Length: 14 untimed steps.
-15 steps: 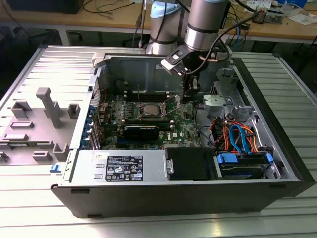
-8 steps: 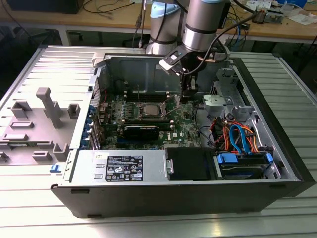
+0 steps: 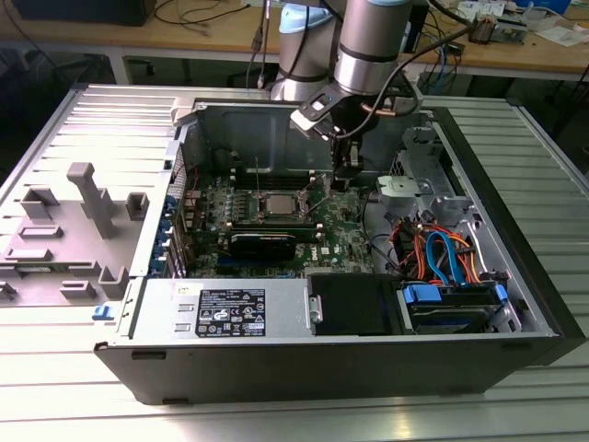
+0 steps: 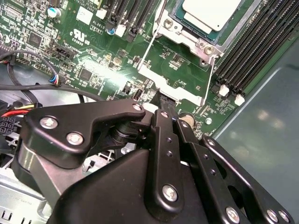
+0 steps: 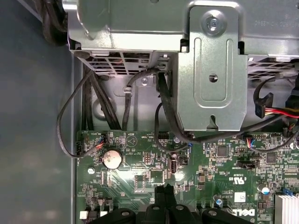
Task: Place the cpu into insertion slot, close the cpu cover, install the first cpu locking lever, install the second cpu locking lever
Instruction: 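Close the cpu cover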
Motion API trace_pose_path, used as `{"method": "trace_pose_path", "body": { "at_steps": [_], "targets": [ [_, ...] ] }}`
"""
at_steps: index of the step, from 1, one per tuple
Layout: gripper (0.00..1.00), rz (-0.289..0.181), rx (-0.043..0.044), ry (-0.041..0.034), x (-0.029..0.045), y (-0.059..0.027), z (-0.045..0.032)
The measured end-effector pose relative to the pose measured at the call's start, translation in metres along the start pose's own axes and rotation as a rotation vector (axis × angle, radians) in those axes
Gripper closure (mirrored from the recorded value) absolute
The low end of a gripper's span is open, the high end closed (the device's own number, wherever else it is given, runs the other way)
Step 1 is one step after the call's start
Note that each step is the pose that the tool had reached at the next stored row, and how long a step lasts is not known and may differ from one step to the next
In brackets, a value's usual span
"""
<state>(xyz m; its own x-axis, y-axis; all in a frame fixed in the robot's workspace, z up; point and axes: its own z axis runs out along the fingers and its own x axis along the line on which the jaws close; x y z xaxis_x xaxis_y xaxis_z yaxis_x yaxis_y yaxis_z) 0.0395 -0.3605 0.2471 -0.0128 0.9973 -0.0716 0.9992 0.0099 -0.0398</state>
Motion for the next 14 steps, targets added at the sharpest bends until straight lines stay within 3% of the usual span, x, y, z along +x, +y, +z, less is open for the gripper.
{"method": "trace_pose_path", "body": {
  "at_steps": [6,14],
  "targets": [
    [0.89,0.0,-0.0001,0.0,0.0003,-0.0023,0.0001],
    [0.89,-0.001,-0.0001,-0.0001,0.0021,-0.0115,0.0004]
  ]
}}
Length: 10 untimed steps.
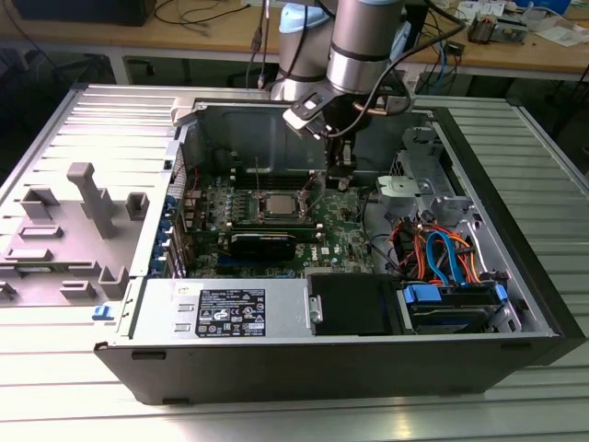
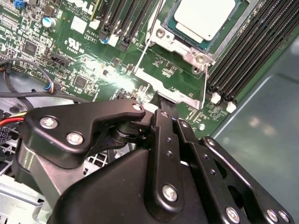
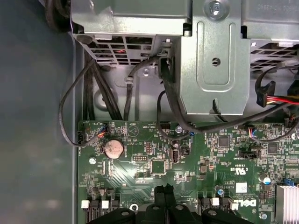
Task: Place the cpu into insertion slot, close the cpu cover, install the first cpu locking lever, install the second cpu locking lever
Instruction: 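Close the cpu cover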
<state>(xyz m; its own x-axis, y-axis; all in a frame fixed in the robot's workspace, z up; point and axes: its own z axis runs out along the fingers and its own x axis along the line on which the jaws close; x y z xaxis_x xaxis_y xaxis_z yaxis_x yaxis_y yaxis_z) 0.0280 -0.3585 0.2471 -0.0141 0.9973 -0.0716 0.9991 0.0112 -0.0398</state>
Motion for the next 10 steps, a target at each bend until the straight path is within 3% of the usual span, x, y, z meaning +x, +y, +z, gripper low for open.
{"method": "trace_pose_path", "body": {
  "at_steps": [10],
  "targets": [
    [0.89,-0.031,-0.0021,-0.0012,0.0009,-0.0091,0.001]
  ]
}}
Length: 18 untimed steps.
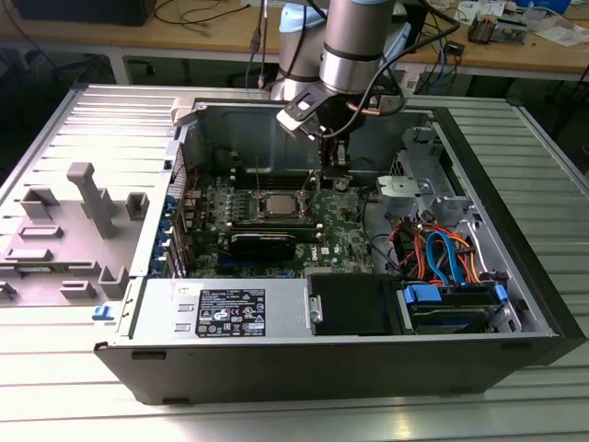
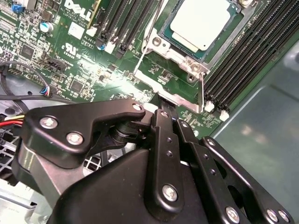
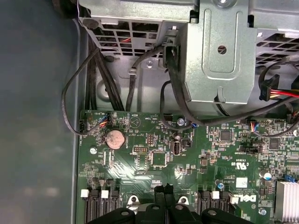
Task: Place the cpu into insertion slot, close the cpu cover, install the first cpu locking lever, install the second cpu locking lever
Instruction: 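Close the cpu cover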
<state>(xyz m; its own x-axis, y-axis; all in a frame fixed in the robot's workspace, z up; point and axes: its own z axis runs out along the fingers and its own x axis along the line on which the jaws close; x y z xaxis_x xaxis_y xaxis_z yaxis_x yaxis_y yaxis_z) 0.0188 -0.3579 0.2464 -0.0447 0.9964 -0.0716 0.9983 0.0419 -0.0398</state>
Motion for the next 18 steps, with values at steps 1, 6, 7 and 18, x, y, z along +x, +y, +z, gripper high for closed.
{"method": "trace_pose_path", "body": {
  "at_steps": [1,6,7,18],
  "targets": [
    [0.89,0.0,0.0,0.0,0.0,-0.0005,0.0],
    [0.89,-0.001,0.0075,0.0011,0.0002,-0.0016,0.0001],
    [0.89,-0.001,0.0113,0.0014,0.0002,-0.0019,0.0001],
    [0.89,-0.001,0.0166,0.0017,0.0007,-0.011,0.0016]
  ]
}}
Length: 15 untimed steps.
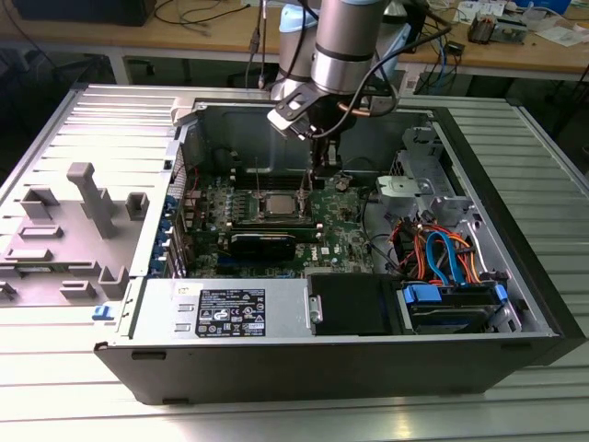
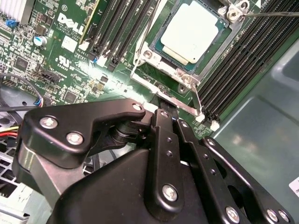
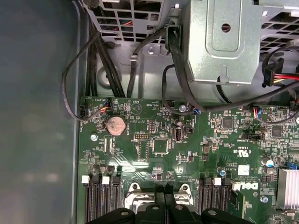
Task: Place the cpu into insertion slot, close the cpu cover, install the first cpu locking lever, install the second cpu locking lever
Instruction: 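Close the cpu cover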
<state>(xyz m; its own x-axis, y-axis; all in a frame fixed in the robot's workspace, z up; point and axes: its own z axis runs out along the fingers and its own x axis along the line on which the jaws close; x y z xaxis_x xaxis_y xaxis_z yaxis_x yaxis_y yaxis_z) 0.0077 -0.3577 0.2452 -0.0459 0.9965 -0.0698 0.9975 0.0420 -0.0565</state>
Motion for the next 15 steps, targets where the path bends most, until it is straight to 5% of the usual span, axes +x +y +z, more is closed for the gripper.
{"method": "trace_pose_path", "body": {
  "at_steps": [15],
  "targets": [
    [0.89,0.0,0.0045,0.0002,0.0007,-0.0101,0.002]
  ]
}}
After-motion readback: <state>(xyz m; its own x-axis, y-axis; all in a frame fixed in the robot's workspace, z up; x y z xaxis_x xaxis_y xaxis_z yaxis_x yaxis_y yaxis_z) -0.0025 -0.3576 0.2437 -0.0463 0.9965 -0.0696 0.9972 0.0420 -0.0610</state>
